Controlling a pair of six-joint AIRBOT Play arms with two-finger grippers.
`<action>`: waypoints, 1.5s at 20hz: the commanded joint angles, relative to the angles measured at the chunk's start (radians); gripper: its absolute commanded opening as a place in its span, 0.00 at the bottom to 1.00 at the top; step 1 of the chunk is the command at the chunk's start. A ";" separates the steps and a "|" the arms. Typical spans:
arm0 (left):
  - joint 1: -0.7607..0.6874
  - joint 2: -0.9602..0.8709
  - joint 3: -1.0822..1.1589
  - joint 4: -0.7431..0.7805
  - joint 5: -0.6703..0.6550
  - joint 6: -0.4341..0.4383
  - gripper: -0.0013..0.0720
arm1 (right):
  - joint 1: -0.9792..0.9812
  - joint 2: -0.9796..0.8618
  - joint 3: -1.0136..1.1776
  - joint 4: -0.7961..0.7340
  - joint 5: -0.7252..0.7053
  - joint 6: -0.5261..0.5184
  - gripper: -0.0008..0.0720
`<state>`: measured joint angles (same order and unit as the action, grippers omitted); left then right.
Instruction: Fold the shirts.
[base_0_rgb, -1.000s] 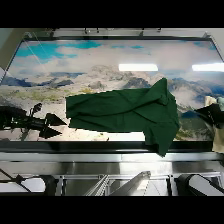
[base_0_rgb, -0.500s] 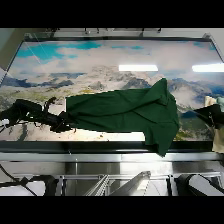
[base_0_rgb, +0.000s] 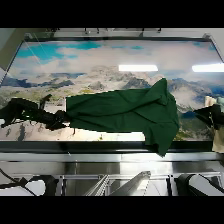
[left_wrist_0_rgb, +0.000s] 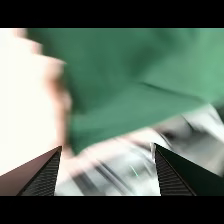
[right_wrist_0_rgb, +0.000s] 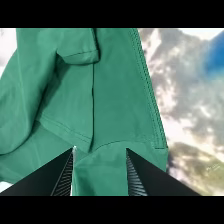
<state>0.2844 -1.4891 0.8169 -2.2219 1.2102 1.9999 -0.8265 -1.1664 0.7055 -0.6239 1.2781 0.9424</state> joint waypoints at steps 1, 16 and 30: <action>0.116 0.069 0.002 0.074 -0.112 0.001 0.91 | 0.000 0.001 0.000 0.000 0.003 0.000 0.51; -0.157 -0.180 0.056 -0.168 0.040 0.198 0.67 | -0.001 0.001 0.000 0.005 0.014 0.001 0.51; -0.130 -0.220 0.137 -0.153 0.135 0.191 0.04 | 0.015 0.000 -0.191 -0.266 -0.040 0.217 0.51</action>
<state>0.1501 -1.7081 0.9501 -2.3634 1.3296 2.1906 -0.8211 -1.1660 0.5926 -0.8654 1.2842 1.1442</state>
